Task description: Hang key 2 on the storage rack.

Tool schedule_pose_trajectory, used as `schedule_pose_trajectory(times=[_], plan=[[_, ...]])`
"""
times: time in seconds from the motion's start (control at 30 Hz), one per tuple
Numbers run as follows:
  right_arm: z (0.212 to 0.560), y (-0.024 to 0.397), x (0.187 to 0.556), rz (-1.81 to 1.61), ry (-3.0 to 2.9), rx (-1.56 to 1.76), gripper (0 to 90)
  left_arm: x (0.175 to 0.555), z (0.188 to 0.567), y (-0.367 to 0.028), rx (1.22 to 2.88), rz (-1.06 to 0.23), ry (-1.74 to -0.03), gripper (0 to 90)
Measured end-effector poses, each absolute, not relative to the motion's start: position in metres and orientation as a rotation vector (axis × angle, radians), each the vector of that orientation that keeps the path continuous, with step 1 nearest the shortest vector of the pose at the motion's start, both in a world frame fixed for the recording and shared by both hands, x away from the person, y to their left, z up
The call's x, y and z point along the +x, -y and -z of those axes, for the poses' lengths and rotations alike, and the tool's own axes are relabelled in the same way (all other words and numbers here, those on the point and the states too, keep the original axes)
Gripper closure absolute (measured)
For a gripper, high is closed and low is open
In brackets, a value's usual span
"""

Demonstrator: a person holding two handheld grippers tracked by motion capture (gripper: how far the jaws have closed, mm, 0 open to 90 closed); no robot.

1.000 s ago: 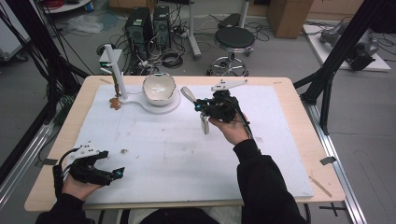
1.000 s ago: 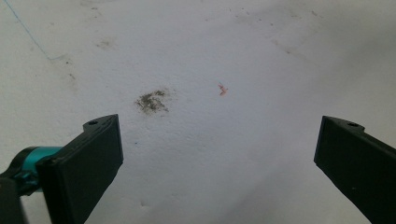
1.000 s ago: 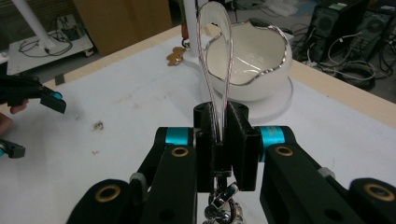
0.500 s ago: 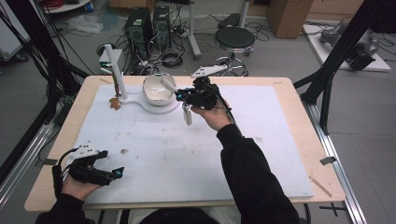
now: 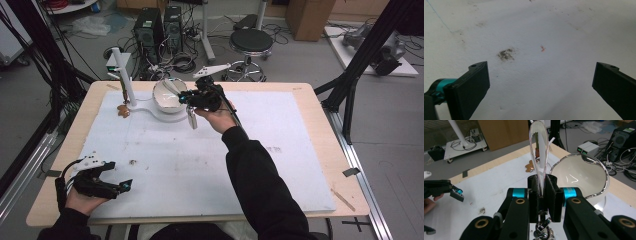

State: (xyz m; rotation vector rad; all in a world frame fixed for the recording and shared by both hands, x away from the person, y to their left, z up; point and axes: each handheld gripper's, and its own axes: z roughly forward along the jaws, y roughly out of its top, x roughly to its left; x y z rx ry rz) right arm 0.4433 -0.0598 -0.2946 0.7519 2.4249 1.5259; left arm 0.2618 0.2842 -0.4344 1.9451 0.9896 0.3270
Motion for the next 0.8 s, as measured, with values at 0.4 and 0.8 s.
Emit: schedule_pose_trajectory(times=[0.4, 0.8], plan=[[0.287, 0.022, 0.451, -1.543, -2.472, 0.679, 81.9, 0.263, 0.436, -0.285, 1.944, -0.323, -0.990, 1.7], [0.280, -0.020, 0.466, -1.568, -2.506, 0.646, 82.0, 0.263, 0.436, -0.287, 1.939, -0.319, -0.988, 1.7]])
